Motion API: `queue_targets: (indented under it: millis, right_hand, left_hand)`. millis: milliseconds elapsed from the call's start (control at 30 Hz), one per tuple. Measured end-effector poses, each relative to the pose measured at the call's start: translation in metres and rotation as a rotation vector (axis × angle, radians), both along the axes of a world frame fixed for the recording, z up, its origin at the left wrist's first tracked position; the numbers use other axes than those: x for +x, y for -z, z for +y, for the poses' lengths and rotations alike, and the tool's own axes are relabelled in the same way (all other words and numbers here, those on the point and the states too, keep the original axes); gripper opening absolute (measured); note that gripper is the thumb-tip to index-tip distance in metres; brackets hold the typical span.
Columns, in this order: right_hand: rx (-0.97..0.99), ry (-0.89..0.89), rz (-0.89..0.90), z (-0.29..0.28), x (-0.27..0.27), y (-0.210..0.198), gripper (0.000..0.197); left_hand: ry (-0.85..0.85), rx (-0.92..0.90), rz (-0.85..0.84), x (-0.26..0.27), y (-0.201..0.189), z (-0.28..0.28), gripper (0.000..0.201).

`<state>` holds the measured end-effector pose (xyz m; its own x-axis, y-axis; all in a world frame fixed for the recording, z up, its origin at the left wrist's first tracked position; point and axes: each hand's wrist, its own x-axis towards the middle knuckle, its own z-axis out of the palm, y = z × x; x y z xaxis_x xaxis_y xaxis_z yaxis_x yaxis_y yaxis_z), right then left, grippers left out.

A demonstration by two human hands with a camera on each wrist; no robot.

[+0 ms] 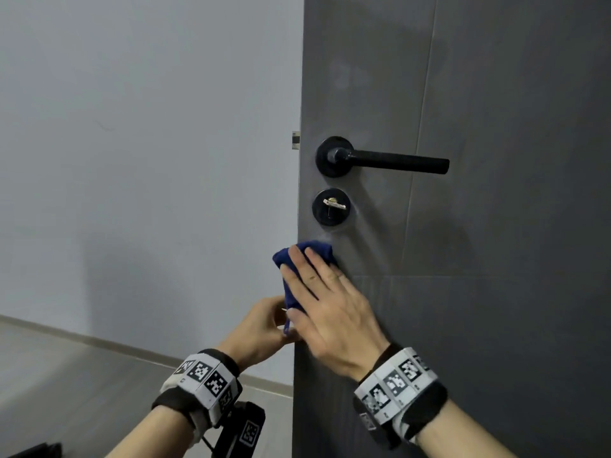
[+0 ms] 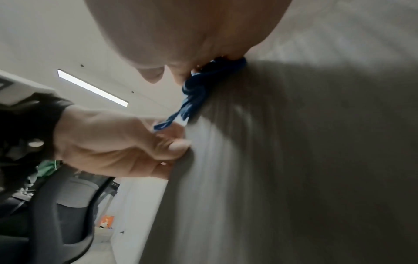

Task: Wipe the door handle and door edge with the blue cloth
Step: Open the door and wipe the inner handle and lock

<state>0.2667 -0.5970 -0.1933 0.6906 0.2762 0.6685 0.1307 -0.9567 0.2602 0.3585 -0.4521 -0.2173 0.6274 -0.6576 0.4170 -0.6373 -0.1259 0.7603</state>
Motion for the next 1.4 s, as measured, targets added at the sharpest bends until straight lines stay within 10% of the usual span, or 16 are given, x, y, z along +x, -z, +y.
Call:
queue_targets:
  millis: [500,833,1000,1400]
  right_hand:
    - [0.167,-0.006,-0.107,-0.085,-0.053,0.035,0.06]
    - [-0.02,0.013,0.043,-0.028,-0.047,0.069,0.061]
    - [0.137,0.083,-0.122,-0.011,-0.039,-0.014,0.061]
    - [0.062,0.12,-0.167,-0.041,-0.046,-0.018,0.062]
  left_hand:
    - [0.142,0.016,0.112,-0.013,0.008,0.019,0.068]
    - [0.111,-0.286,0.688,-0.015,0.015,0.028,0.056]
    - [0.068,-0.194,0.664,-0.011,0.003,0.023,0.055]
    - [0.159,-0.052,0.406,-0.027,-0.09,0.008,0.071]
